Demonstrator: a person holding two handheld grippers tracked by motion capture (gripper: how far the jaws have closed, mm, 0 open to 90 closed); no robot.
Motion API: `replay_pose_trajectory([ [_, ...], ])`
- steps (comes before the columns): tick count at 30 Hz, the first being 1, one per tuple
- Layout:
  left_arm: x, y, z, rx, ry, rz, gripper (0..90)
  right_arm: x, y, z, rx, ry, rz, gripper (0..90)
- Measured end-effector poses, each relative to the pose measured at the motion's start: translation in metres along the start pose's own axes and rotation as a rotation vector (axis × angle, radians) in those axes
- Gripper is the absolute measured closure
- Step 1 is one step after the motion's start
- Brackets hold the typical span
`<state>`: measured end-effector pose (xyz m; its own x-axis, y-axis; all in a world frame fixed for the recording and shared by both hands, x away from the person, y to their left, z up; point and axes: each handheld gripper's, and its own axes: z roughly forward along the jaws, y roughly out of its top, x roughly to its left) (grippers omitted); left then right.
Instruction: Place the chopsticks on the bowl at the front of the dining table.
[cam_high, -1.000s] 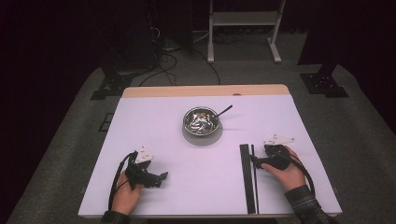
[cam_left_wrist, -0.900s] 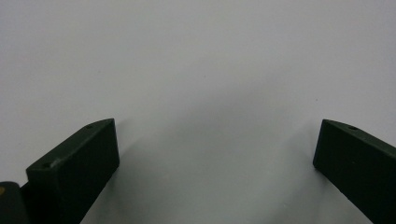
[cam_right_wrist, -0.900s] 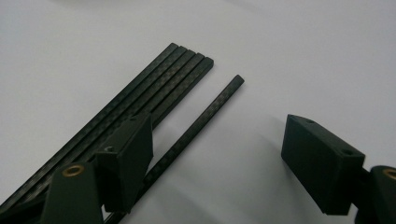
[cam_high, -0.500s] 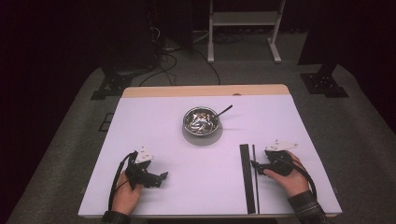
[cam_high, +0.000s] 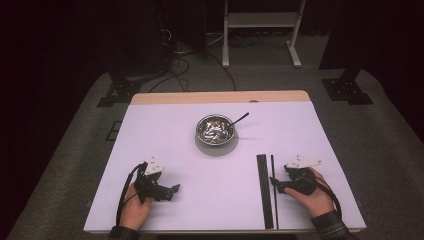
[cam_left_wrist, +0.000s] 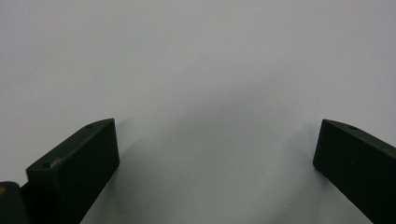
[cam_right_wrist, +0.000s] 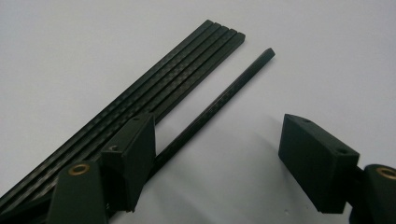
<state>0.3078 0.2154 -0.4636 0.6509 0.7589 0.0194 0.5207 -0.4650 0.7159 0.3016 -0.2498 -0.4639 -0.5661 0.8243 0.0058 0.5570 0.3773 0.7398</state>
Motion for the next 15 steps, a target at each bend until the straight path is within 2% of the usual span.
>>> replay_pose_trajectory([
  [15,0.000,0.000,0.000,0.000,0.001,-0.001,0.0,0.011,-0.013,-0.014,0.007,0.022,-0.022,25.9],
])
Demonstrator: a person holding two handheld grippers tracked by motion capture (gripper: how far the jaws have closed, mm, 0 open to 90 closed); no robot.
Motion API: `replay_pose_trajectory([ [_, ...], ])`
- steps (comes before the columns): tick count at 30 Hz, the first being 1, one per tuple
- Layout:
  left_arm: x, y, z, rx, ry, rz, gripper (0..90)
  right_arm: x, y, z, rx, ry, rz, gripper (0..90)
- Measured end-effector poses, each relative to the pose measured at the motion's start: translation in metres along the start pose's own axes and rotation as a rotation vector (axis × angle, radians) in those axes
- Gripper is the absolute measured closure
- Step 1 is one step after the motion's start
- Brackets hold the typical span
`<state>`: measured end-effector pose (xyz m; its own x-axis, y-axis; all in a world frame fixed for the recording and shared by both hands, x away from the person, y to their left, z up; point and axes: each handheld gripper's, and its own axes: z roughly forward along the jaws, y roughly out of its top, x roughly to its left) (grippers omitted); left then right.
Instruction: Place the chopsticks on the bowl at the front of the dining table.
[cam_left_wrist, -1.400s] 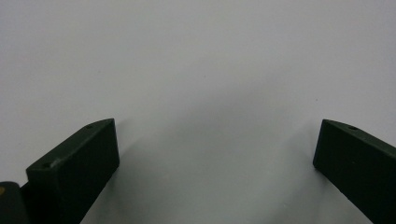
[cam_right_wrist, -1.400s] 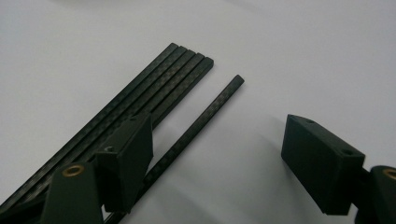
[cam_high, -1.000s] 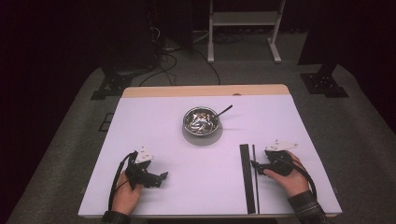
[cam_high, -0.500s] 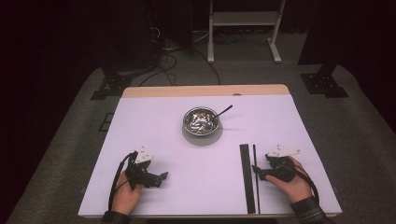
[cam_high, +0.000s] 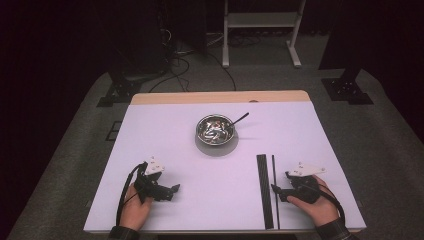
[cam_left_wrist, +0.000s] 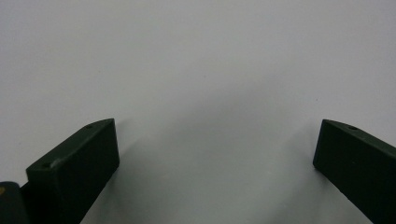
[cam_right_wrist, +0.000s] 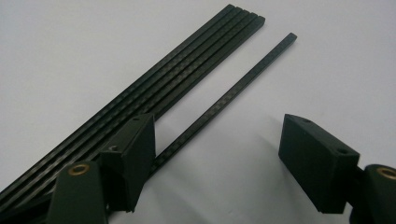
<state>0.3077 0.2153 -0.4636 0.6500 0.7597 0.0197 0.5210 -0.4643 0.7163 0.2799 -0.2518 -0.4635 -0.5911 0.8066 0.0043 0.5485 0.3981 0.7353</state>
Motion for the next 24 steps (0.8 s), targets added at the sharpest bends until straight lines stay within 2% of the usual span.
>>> replay_pose_trajectory([
  [24,0.000,0.000,0.000,0.001,0.000,0.000,0.0,0.022,-0.019,-0.022,0.013,0.034,-0.043,24.3],
])
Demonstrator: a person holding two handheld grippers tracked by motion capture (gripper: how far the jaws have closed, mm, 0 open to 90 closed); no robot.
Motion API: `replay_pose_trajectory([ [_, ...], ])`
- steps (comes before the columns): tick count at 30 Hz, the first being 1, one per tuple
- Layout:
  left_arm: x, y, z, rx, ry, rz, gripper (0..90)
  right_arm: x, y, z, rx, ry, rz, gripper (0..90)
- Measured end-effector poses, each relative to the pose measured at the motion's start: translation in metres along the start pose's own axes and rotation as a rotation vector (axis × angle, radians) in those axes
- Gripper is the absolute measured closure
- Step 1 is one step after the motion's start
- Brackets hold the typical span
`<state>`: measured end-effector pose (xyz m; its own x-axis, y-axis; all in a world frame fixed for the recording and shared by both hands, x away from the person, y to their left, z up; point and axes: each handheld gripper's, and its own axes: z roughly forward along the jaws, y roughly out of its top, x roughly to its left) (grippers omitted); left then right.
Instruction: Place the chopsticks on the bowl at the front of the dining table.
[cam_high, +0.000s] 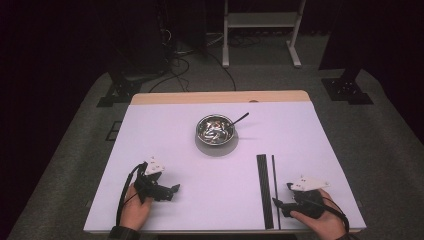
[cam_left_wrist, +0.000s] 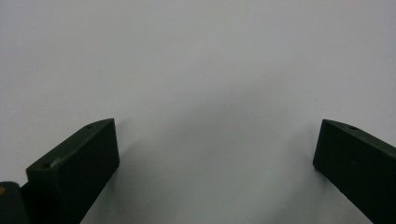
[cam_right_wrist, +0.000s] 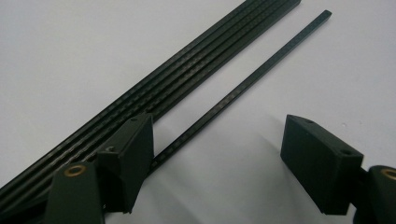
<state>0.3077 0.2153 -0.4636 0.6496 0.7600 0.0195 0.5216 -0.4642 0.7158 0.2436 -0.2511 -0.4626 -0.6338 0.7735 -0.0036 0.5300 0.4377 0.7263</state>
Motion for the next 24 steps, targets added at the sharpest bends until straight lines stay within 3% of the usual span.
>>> replay_pose_trajectory([
  [14,0.000,0.000,0.000,0.000,0.000,-0.001,0.0,-0.007,-0.003,-0.007,0.014,-0.012,-0.006,24.4],
  [24,0.000,0.000,0.000,-0.001,0.000,-0.001,0.0,-0.016,-0.006,-0.011,0.019,-0.037,0.016,24.6],
])
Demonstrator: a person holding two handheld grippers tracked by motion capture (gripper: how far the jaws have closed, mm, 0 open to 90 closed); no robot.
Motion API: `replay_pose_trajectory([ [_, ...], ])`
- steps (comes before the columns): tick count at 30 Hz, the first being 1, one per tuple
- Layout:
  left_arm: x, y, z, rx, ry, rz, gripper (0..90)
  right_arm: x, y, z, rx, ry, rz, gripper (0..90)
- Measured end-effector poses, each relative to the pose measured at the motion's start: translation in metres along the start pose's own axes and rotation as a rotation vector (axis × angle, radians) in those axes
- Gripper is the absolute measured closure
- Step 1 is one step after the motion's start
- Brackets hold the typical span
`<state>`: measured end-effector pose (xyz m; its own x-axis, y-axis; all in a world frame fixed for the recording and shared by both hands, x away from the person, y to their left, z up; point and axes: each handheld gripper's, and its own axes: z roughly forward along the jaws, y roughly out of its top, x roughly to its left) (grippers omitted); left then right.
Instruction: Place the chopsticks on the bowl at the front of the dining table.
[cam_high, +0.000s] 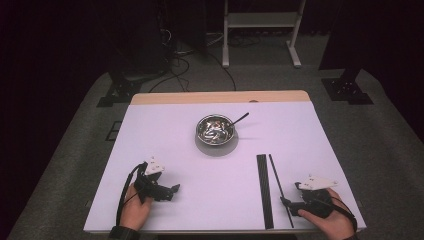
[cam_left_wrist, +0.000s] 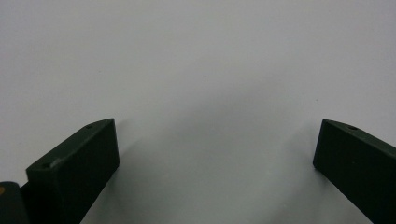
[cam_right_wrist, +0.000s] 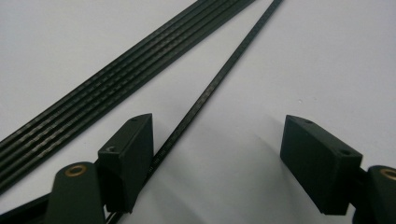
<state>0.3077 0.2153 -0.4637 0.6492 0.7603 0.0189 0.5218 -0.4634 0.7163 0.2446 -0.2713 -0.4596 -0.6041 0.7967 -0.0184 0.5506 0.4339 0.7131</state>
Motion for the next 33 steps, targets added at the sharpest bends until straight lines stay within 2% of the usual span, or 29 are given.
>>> replay_pose_trajectory([
  [9,0.000,0.000,0.000,0.000,0.000,0.000,0.0,-0.009,-0.002,-0.003,0.004,-0.023,0.014,24.2],
  [11,0.000,0.000,0.000,0.000,0.000,0.000,0.0,-0.012,-0.004,-0.002,-0.001,-0.011,0.034,23.3],
  [21,0.000,0.000,0.000,0.001,0.001,0.000,0.0,-0.015,-0.005,-0.003,-0.008,0.000,0.034,24.8],
  [33,0.000,0.000,0.000,0.000,0.001,0.000,0.0,-0.026,-0.006,-0.005,0.000,-0.030,0.048,24.7],
])
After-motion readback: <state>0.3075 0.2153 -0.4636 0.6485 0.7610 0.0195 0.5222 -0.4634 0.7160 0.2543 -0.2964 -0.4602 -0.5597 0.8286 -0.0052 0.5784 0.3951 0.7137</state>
